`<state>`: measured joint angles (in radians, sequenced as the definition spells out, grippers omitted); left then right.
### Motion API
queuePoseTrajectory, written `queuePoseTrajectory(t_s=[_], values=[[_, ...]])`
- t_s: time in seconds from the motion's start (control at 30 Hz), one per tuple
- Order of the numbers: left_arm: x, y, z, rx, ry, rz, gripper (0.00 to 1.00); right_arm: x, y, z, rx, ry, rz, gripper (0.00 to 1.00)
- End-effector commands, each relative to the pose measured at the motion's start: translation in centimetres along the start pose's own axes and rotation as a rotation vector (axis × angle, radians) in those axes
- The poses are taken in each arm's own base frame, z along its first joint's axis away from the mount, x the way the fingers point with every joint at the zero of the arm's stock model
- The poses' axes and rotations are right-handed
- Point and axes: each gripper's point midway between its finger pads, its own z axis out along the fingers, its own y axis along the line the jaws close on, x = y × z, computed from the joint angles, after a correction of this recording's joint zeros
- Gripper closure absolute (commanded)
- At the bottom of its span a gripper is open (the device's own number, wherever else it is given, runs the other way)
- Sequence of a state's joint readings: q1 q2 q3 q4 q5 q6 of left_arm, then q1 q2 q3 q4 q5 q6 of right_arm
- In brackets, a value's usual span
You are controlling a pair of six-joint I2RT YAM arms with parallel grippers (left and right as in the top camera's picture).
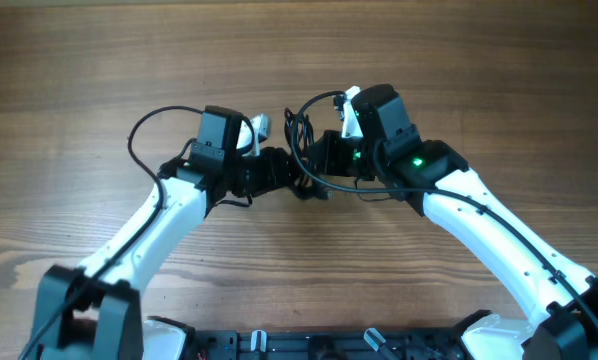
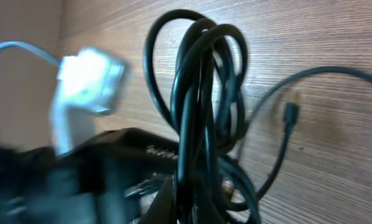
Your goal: Untangle cables
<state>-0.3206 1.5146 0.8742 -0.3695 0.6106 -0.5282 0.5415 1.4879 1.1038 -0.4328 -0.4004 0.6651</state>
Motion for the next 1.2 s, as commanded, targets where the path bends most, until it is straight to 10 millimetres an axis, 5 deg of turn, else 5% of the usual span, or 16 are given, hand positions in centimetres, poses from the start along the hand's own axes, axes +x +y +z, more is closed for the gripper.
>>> queuePoseTrajectory(t_s=[0.0, 0.2, 0.4, 0.57, 0.8, 0.9, 1.1, 1.17], values=[[0.8, 2.7, 2.1, -0.069, 0.055, -0.027, 0.59, 0.1, 3.0, -0.5, -0.144, 0.035, -0.026, 0.96], [1.5, 4.3, 3.3, -0.1, 0.097, -0.063, 0.68, -1.9, 5.5, -3.1, -0.27, -0.005, -0.021, 0.96], [1.2, 4.8, 3.3, -0.128, 0.08, -0.064, 0.69, -5.7, 8.3, -9.0, -0.569, -0.024, 0.037, 0.96], [1.2, 5.0, 3.2, -0.138, 0.078, -0.065, 0.71, -9.6, 8.0, -14.1, -0.713, -0.1, 0.053, 0.96], [1.5, 5.1, 3.2, -0.145, 0.087, -0.074, 0.75, -15.5, 0.9, -19.0, -0.621, -0.358, 0.124, 0.96], [1.5, 5.2, 3.2, -0.145, 0.088, -0.074, 0.76, -16.3, -3.4, -18.6, -0.477, -0.436, 0.167, 0.96], [1.5, 5.1, 3.2, -0.145, 0.088, -0.074, 0.85, -10.6, -12.1, -12.4, 0.059, -0.318, 0.246, 0.95], [1.5, 5.1, 3.2, -0.145, 0.087, -0.081, 0.91, -8.5, -14.4, -11.6, 0.237, -0.273, 0.265, 0.87]])
